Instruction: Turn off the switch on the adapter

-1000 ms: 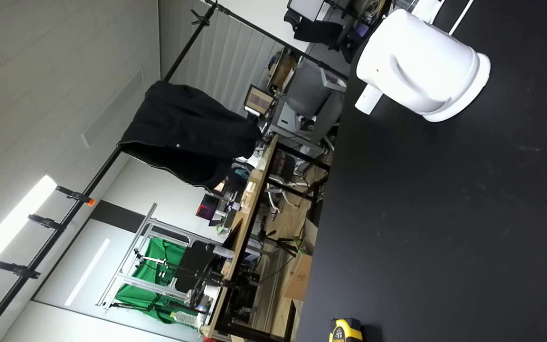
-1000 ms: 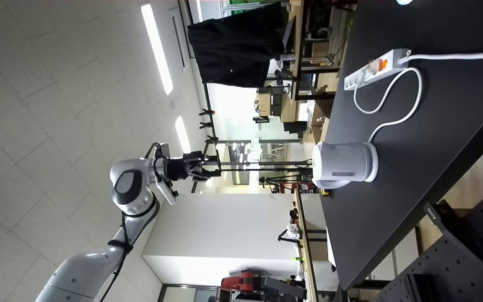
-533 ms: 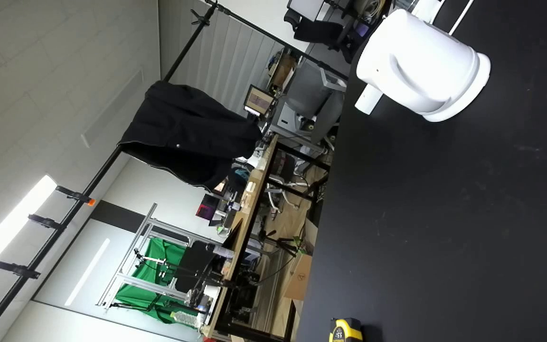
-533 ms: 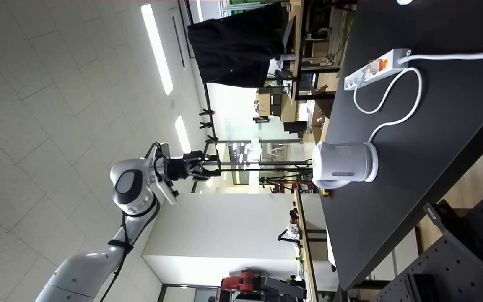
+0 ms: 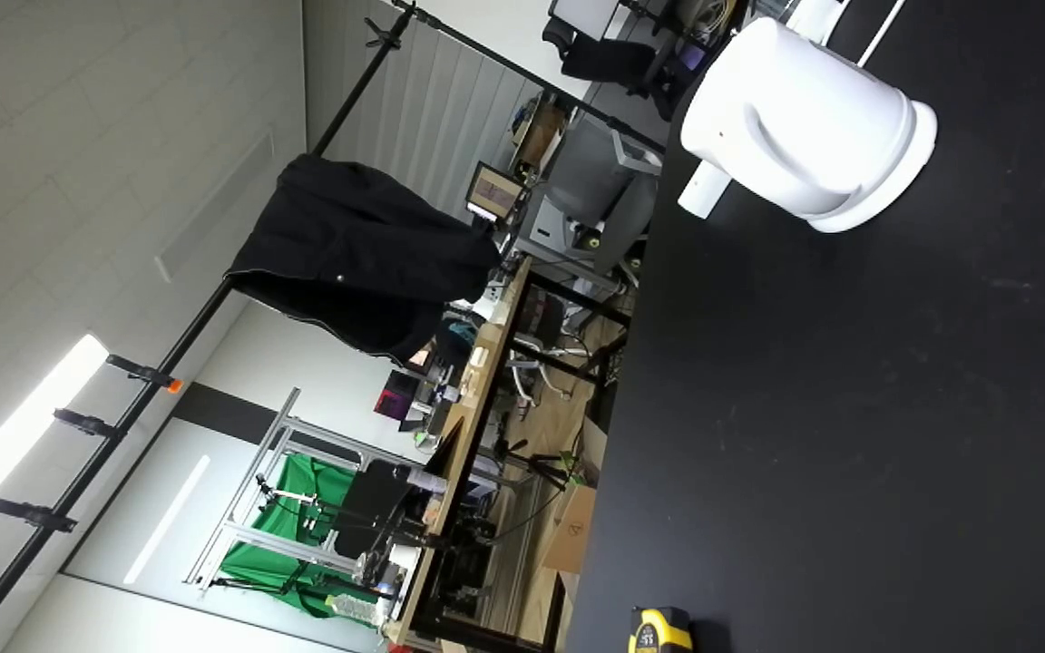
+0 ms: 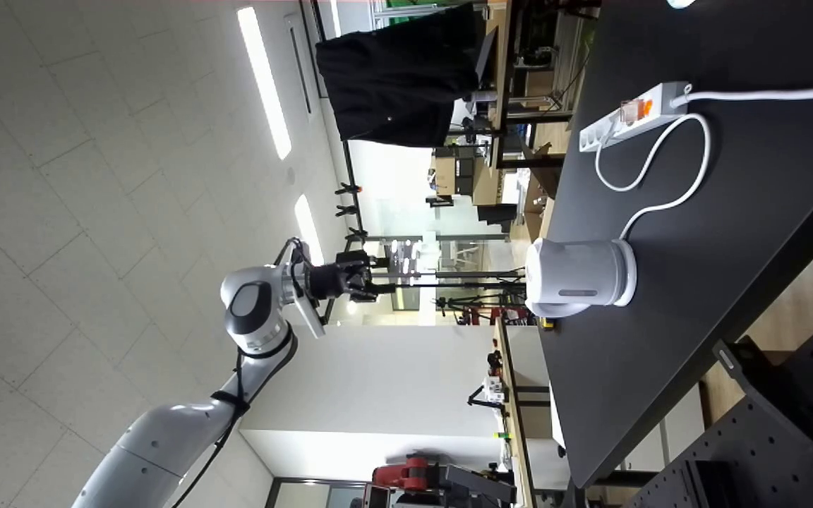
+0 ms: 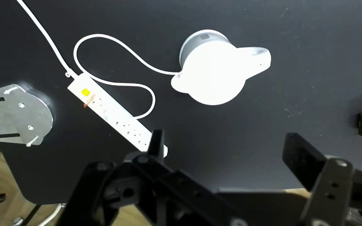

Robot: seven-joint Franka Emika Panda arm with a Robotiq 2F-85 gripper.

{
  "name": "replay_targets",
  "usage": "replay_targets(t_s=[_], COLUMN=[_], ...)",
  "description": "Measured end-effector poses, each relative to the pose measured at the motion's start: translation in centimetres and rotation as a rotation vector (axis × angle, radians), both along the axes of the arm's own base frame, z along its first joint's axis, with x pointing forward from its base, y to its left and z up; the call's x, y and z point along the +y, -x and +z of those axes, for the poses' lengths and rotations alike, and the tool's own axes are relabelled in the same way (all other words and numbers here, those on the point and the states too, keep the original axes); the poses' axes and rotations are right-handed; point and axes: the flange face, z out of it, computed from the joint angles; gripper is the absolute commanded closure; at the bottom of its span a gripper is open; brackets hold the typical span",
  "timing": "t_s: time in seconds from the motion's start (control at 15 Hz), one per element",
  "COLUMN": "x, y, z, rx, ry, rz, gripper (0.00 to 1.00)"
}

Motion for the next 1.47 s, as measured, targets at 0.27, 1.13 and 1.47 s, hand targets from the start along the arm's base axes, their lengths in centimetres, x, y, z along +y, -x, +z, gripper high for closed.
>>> replay_targets(t_s=[0.27,1.13,1.47], x=[0.1,-14.1,-15.6], y=[-1.9,-5.5,-6.4], z=[-3.3,-8.5,-8.9], rx=[0.019,0.03,0.033], ry=[0.054,0.079,0.084], rz=[0.005,-0.237,-0.26], gripper=[0.61,0.99,0.99])
